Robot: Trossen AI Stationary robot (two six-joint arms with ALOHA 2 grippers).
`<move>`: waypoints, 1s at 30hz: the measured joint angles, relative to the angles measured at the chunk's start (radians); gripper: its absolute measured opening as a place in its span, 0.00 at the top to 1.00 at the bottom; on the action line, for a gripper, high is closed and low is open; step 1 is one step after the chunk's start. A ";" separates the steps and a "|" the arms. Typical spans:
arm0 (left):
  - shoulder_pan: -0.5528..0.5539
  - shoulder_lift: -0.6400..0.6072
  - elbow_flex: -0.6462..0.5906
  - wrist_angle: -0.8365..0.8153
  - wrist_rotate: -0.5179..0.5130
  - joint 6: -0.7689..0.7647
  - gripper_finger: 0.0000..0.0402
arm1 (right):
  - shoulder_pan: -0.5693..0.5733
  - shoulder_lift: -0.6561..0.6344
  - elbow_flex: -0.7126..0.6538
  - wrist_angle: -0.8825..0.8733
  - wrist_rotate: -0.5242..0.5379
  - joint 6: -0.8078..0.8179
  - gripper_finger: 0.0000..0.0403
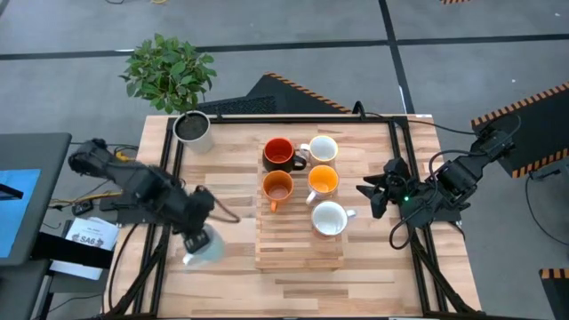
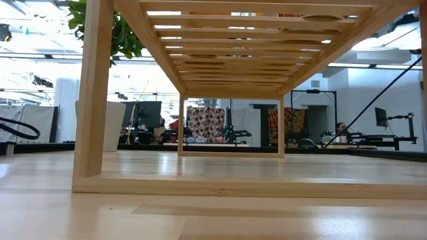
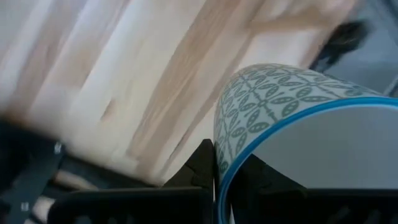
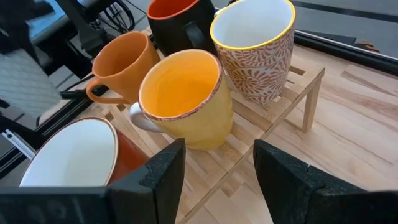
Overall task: Place coffee mugs
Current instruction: Put the blue patterned mug on the shelf
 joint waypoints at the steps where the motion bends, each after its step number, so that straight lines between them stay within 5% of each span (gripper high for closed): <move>1: 0.020 0.029 0.064 -0.020 -0.005 0.035 0.99 | 0.000 0.000 0.000 0.000 0.000 0.000 0.47; 9: 0.109 0.417 0.630 -0.196 -0.125 0.392 0.99 | -0.001 0.000 0.000 -0.001 -0.001 -0.004 0.47; 14: 0.141 0.616 0.874 -0.214 -0.194 0.554 0.99 | -0.001 0.000 0.000 -0.001 -0.001 -0.005 0.47; 30: 0.170 0.664 0.768 -0.144 -0.267 0.616 0.92 | -0.003 0.000 0.000 0.004 -0.001 -0.007 0.47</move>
